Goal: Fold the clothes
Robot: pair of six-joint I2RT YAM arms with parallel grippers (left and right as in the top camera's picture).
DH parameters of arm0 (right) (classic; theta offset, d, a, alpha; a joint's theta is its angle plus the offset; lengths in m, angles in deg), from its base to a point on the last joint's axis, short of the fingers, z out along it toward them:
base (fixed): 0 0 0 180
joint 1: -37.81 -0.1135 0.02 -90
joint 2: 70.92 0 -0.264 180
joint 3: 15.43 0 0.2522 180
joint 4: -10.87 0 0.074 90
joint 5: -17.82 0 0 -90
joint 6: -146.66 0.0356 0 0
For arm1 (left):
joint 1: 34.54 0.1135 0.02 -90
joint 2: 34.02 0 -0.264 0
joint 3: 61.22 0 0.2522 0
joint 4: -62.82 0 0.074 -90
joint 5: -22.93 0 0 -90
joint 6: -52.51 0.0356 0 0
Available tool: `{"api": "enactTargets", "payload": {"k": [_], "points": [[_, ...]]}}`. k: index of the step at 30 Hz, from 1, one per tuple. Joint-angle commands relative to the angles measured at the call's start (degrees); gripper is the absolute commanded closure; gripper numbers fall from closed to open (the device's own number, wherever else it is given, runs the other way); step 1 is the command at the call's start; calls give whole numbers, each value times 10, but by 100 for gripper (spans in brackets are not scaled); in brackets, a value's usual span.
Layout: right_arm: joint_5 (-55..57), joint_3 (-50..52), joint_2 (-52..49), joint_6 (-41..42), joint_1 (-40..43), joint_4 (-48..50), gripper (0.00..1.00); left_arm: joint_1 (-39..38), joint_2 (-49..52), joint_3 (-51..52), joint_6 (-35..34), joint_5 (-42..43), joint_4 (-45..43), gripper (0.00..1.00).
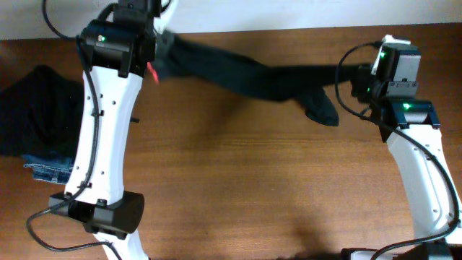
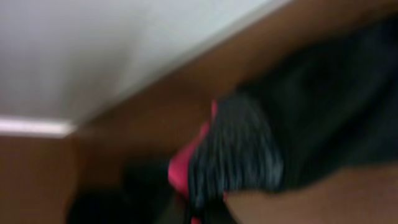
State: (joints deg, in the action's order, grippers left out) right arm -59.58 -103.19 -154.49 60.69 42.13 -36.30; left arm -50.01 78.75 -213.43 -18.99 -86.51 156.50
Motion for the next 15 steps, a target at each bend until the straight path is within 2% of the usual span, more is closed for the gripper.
{"api": "enactTargets", "payload": {"k": [1, 4, 5, 7, 10, 12, 15], "points": [[-21, -2, 26, -6, 2, -45, 91, -7, -3, -6, -42, 27, 77, 100], [-38, -2, 28, -6, 2, -92, 83, -7, -3, -6, -52, 38, 145, 92], [-43, -2, 28, -6, 2, -105, 79, -7, -3, -6, -52, 38, 163, 81], [-45, -2, 28, -6, 2, -129, 69, -5, -3, -5, -57, 37, 168, 72], [-40, -2, 28, -6, 2, -143, 60, -5, -3, -5, -61, 37, 168, 65], [-27, -2, 28, -6, 2, -142, 58, -5, -3, -5, -61, 37, 168, 50], [-25, -2, 28, -6, 2, -134, 48, -5, -3, -5, -61, 37, 168, 46]]}}
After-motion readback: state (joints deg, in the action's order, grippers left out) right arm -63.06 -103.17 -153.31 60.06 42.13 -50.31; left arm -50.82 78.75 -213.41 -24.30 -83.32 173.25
